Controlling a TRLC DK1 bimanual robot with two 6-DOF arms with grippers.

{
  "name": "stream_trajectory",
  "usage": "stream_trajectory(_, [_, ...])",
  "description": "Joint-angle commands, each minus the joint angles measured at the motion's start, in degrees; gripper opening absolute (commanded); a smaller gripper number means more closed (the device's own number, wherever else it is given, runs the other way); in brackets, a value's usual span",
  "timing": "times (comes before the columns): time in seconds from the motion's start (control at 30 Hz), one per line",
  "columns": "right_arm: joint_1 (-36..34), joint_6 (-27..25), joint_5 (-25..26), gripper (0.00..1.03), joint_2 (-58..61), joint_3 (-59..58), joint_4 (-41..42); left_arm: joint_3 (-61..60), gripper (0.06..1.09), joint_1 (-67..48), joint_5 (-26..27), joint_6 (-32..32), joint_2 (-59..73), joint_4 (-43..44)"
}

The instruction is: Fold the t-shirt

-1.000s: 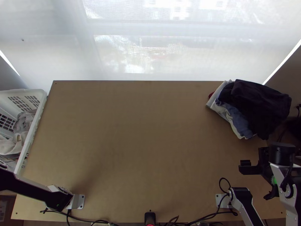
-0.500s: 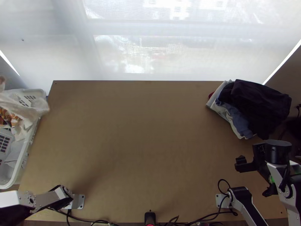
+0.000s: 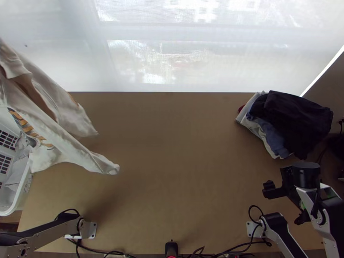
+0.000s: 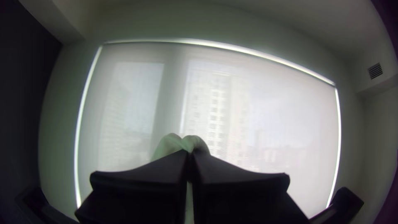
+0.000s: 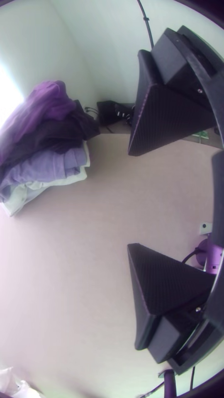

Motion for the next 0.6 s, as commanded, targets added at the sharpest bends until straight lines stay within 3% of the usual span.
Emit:
stream_trajectory(0.0, [0.6,-0.5,0.1,0.98,-1.1,-1.2,-0.1,-2.3,0.10,-27.1,-7.6,-0.1,1.9,-2.1])
stream_trajectory(0.17, [0.0,-0.7,0.1,0.98,-0.7,-0.9,0.0,-17.9,0.10,-42.5,-9.1,-8.7,3.3,-1.0])
stream_trajectory(0.37, [-3.0,-1.2,0.2,0.98,-0.8,0.1,-0.1,-26.1,0.10,-57.4,-7.2,-8.7,9.4,-0.6])
stream_trajectory(0.57, [-6.0,-1.6,0.2,0.98,-1.3,0.4,-0.1,-25.9,0.10,-69.0,-3.9,-8.8,15.2,1.8])
